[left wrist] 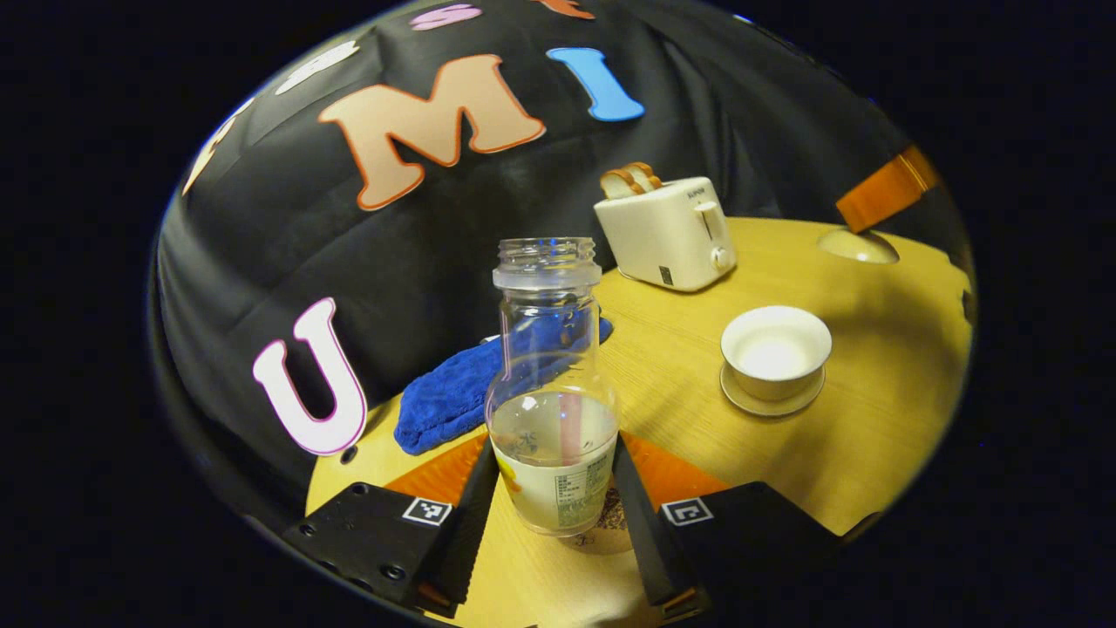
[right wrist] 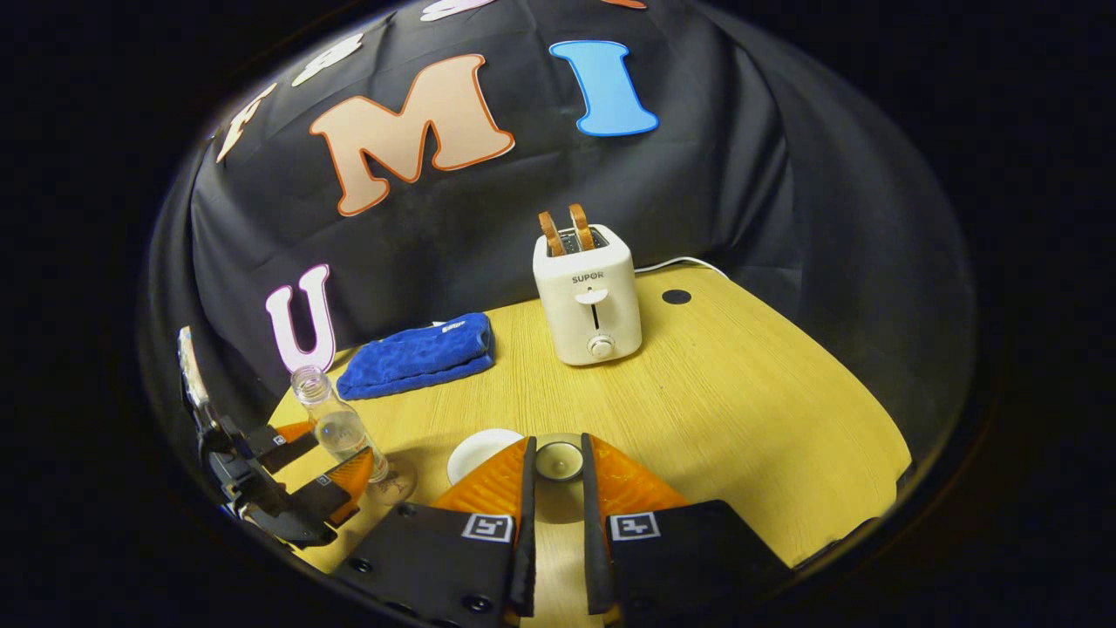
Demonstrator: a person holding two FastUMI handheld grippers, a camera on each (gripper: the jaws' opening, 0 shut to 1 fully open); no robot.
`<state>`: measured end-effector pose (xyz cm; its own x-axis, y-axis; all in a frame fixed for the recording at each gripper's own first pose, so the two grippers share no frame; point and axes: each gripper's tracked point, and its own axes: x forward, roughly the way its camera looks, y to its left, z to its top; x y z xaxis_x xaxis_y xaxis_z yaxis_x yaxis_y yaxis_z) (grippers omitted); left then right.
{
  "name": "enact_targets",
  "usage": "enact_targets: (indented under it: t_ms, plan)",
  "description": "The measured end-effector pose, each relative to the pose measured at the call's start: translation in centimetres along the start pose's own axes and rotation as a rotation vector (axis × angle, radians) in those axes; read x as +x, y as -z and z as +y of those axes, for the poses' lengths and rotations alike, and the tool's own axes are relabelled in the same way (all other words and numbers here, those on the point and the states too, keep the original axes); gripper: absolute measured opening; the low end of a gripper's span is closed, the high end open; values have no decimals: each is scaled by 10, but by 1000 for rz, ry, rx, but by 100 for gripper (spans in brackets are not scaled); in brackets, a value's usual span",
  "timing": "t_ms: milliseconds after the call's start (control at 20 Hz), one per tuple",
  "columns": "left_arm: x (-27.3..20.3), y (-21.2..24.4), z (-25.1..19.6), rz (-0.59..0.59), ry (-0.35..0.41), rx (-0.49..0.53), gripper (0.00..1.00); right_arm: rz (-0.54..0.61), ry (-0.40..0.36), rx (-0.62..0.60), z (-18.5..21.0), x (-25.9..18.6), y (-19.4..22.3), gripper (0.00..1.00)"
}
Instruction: Open the teacup lid with one hand, grasp the water bottle and pour water into the teacup with the other hand; after pouring, place the water bottle on the coaster and then close the teacup lid.
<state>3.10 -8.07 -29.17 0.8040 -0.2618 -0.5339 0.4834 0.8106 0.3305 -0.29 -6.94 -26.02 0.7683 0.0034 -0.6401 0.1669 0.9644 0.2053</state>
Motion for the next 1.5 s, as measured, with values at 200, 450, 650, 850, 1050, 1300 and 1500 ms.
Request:
enact_targets:
  t_ms: [200,450,650,850,1050,1300,1500]
  plan:
    - [4,-3,-9,17,26,144,71,7,-19,11,-7,-1,7,26]
    - [4,1,-10,70,44,311,71,22,-52,-14,-11,-2,16,24]
    - [10,-3,-9,90,41,479,70,22,-75,-26,-11,0,18,26]
    - [14,-6,-17,115,72,613,69,27,-95,-28,-15,0,21,26]
    - [11,-7,-18,142,90,731,70,34,-103,-27,-23,-1,24,26]
    - [20,-6,-17,192,102,850,70,35,-108,-14,-30,-2,26,26]
    - [30,-15,-14,207,98,932,70,35,-113,-11,-31,-2,27,26]
